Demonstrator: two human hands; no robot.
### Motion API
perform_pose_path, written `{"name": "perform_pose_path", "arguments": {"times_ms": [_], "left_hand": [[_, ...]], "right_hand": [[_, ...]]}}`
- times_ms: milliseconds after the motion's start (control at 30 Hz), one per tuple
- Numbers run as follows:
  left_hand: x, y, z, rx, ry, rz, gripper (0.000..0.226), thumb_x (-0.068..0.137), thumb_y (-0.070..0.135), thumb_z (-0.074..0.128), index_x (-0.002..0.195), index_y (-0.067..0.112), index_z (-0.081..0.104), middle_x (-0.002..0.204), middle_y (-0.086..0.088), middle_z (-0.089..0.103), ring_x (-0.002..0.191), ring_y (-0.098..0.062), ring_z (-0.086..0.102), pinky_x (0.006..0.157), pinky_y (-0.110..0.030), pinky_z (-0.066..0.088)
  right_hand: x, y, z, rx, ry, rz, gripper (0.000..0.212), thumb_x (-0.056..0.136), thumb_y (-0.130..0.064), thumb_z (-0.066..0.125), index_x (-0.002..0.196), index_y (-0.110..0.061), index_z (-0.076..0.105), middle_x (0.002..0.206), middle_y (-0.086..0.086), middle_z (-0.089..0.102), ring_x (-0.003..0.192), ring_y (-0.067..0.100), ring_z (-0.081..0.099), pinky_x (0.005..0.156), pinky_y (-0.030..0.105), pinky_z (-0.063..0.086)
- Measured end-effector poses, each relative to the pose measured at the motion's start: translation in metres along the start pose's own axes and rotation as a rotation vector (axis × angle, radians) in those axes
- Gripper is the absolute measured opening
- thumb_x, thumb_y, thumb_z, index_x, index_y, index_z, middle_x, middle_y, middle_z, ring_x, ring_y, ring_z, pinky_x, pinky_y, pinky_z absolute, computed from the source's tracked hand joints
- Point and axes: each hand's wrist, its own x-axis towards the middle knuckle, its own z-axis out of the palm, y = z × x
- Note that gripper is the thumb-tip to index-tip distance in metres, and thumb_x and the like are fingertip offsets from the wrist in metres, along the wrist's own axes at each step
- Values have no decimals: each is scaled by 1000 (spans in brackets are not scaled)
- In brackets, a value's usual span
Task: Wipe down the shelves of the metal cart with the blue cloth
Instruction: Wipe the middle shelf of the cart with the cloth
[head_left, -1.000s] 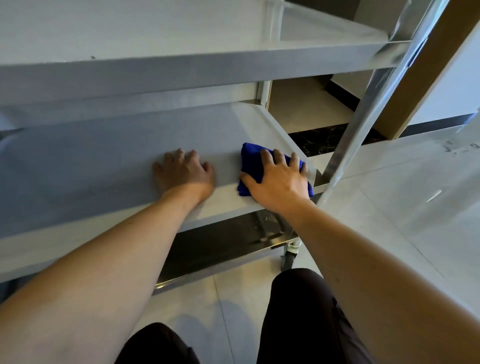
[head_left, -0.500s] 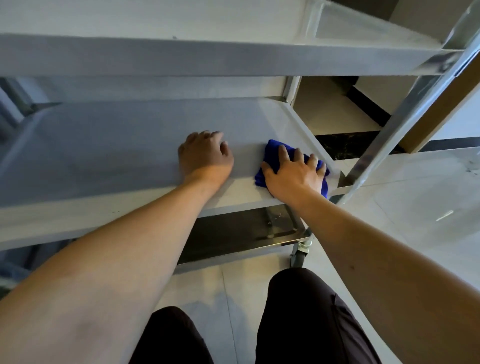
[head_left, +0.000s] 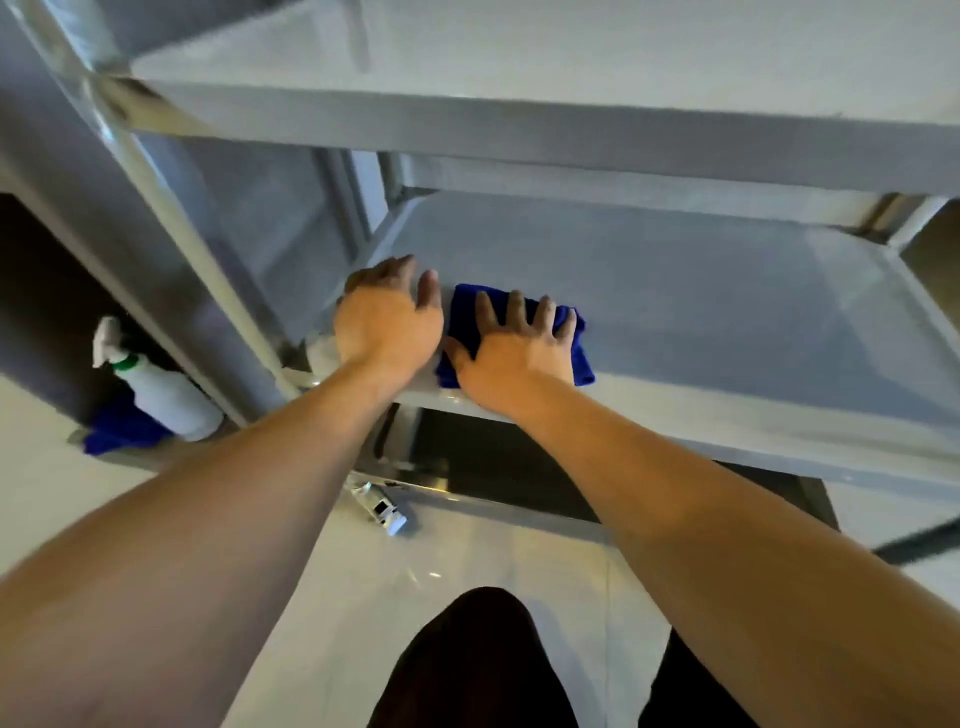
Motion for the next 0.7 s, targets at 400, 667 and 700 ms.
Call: {"name": "perform_pose_path", "arguments": {"times_ms": [400, 667, 700], "left_hand": [[-19, -55, -12, -46, 16, -68, 42, 100, 48, 37, 130, 26, 56, 126, -4, 64, 122, -29, 52, 100, -48, 45], [-18, -8, 14, 7, -118, 42, 54, 100, 53, 33, 142, 22, 47, 126, -11, 61, 124, -34, 51, 102, -53, 43], [-18, 3, 19, 30, -119, 74, 56, 100, 54, 32, 144, 21, 46, 130, -12, 60, 126, -34, 50, 104, -53, 42]], "right_hand": [[82, -51, 6, 69, 3, -189, 57, 100, -59, 25, 150, -33, 33, 152, 3, 39, 140, 35, 28, 115, 55, 21], [72, 33, -2, 73, 21, -28, 59, 101, -60, 25, 153, -33, 29, 155, 2, 36, 143, 36, 25, 117, 56, 17], [67, 49, -4, 69, 24, 4, 59, 101, -60, 25, 153, -33, 29, 156, 2, 36, 143, 35, 25, 117, 56, 18]]}}
